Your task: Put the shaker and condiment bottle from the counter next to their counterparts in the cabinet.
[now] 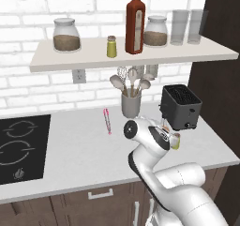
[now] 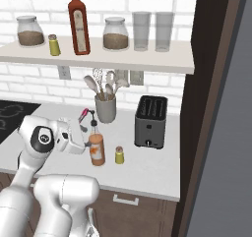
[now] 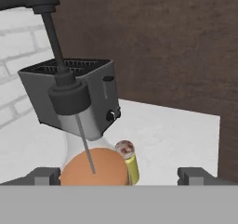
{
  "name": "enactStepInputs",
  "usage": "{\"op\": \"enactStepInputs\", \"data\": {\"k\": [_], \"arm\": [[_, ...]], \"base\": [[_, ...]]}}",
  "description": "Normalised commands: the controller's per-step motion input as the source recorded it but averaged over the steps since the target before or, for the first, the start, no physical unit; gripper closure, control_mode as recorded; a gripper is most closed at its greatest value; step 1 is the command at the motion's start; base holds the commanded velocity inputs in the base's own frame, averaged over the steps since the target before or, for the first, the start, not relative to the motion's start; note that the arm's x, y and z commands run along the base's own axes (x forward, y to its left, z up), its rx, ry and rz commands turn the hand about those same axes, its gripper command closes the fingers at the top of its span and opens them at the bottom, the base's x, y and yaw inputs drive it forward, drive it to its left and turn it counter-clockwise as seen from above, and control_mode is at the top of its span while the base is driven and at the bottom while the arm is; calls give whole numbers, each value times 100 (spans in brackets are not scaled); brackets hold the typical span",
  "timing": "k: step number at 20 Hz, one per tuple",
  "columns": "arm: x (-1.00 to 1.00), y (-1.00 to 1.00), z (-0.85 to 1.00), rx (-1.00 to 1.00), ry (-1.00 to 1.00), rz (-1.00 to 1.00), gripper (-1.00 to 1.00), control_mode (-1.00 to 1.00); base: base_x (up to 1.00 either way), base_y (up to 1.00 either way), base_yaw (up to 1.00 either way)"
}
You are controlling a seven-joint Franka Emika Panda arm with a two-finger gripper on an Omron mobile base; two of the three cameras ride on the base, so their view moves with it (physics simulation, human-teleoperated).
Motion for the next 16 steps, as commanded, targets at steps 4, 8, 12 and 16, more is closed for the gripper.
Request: {"op": "enactStepInputs", "data": {"k": [4,8,12,16], "arm": [[8,-4,0,0,0,3,-100,-100],[15,-13,0,0,0,2,-100,-100],[13,-18,0,0,0,1,-100,-100],[14,-19,0,0,0,0,-100,-100]], "base": [[0,0,0],[0,0,0],[0,0,0],[0,0,0]]}}
